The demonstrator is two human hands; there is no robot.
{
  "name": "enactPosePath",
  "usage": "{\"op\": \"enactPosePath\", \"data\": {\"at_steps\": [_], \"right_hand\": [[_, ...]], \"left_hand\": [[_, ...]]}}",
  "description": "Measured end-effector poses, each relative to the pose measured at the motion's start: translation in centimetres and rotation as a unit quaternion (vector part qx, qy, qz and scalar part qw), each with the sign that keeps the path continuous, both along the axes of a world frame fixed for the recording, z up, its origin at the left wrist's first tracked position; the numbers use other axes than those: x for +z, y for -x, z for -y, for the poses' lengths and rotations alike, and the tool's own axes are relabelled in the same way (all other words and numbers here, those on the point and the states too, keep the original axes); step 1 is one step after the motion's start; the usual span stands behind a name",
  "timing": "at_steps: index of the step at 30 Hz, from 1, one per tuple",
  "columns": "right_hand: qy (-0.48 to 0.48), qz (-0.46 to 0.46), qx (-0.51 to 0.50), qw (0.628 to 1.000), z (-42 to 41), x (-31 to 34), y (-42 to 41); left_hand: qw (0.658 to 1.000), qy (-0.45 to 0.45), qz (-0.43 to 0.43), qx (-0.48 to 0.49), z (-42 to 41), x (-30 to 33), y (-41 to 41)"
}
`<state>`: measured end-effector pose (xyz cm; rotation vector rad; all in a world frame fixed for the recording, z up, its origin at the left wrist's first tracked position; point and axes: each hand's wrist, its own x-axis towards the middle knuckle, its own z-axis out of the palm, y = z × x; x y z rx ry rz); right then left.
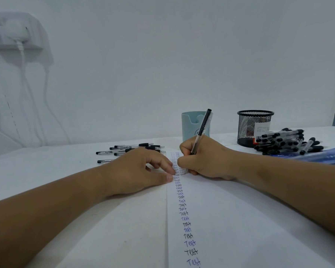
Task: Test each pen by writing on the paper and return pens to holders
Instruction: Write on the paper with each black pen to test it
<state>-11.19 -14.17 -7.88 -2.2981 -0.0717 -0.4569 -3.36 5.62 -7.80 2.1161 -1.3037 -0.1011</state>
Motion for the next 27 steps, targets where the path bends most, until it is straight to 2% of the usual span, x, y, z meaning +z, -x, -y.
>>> {"op": "enactPosePath", "data": {"at_steps": [5, 9, 10, 14, 17, 19, 21, 24, 27], "right_hand": [[0.003, 0.010, -0.008, 1.000, 0.1, -0.1, -0.2], [-0.154, 0.030, -0.017, 0.988, 0.0, 0.3, 0.0], [-0.164, 0.044, -0.020, 0.985, 0.2, 0.3, -0.1], [-0.051, 0.140, -0.039, 0.988, 1.4, 0.9, 0.0], [0.102, 0.134, -0.047, 0.985, 1.7, 1.5, 1.1], [0.217, 0.134, -0.063, 0.965, 1.8, 1.3, 1.4], [0.290, 0.132, -0.074, 0.945, 1.7, 1.0, 1.4], [0.286, 0.142, -0.057, 0.946, 1.9, 0.8, 1.0], [0.275, 0.193, -0.012, 0.942, 2.4, 0.4, 0.6]], "left_hand": [[1.000, 0.004, -0.005, 0.002, 0.0, -0.1, -0.1], [1.000, 0.001, -0.001, 0.003, -0.1, -0.2, -0.2], [1.000, 0.000, -0.001, 0.002, -0.1, -0.2, -0.2], [1.000, 0.001, -0.008, 0.002, -0.2, -0.2, -0.2], [1.000, -0.001, -0.008, 0.001, -0.2, -0.2, -0.3], [1.000, -0.003, -0.004, 0.005, -0.2, -0.2, -0.2], [1.000, -0.004, -0.004, 0.006, -0.2, -0.1, -0.2], [1.000, -0.008, -0.004, 0.002, -0.2, -0.1, -0.2], [1.000, -0.009, -0.004, 0.001, -0.2, -0.1, -0.1]]}}
